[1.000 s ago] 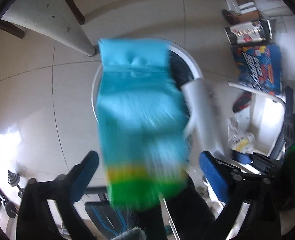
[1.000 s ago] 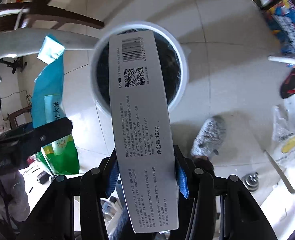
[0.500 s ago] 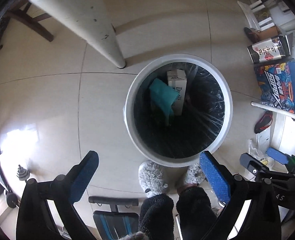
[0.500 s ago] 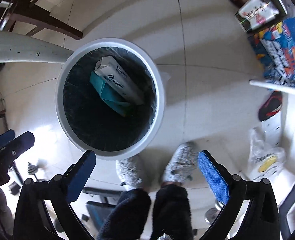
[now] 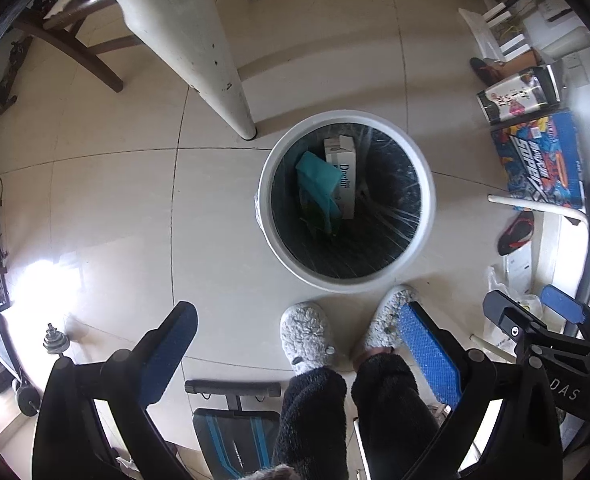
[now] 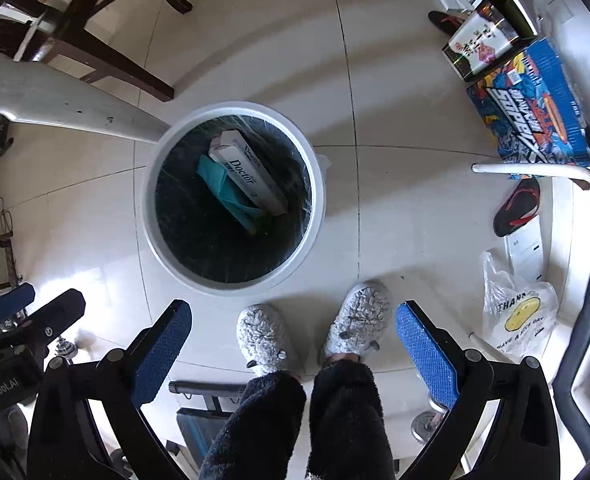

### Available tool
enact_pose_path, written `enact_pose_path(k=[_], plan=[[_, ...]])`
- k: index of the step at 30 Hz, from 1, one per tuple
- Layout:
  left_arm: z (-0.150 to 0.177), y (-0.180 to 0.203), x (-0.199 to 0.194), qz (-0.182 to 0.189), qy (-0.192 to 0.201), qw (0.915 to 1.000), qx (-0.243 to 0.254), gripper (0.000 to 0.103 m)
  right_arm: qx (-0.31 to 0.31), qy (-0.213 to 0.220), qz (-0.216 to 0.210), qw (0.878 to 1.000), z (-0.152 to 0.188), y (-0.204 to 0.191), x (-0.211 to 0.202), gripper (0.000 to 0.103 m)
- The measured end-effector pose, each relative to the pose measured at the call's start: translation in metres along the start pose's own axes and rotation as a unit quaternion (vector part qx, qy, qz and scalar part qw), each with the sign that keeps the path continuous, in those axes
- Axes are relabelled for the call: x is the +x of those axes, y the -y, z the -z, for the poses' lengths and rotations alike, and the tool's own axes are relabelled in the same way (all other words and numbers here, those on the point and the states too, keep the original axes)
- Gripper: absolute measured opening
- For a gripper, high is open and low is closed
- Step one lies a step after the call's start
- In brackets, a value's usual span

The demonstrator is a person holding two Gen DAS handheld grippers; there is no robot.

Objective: Collect trash
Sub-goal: 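Move both tools back over the table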

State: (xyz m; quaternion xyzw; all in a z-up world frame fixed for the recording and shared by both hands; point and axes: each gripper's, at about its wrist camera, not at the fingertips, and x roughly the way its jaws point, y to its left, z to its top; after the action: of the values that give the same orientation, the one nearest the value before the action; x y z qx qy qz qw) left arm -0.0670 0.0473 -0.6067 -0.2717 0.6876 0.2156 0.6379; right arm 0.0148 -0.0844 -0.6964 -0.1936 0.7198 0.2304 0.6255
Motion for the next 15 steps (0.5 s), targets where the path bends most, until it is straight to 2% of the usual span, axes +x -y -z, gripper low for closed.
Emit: enact_pose_path(k=[6,15], plan=[[0.022,0.002,-0.05,0.007,0.001,1.0,0.004,0.103,-0.006,0.02,-0.002,1.0,0.02,-0.009,-0.056,0.103],[0.057,0.006,-0.161,0.013,0.028,0.9994,0.017,0.103,-0.005,0.052,-0.013,0.999,0.053,-0.015,-0.177,0.103]])
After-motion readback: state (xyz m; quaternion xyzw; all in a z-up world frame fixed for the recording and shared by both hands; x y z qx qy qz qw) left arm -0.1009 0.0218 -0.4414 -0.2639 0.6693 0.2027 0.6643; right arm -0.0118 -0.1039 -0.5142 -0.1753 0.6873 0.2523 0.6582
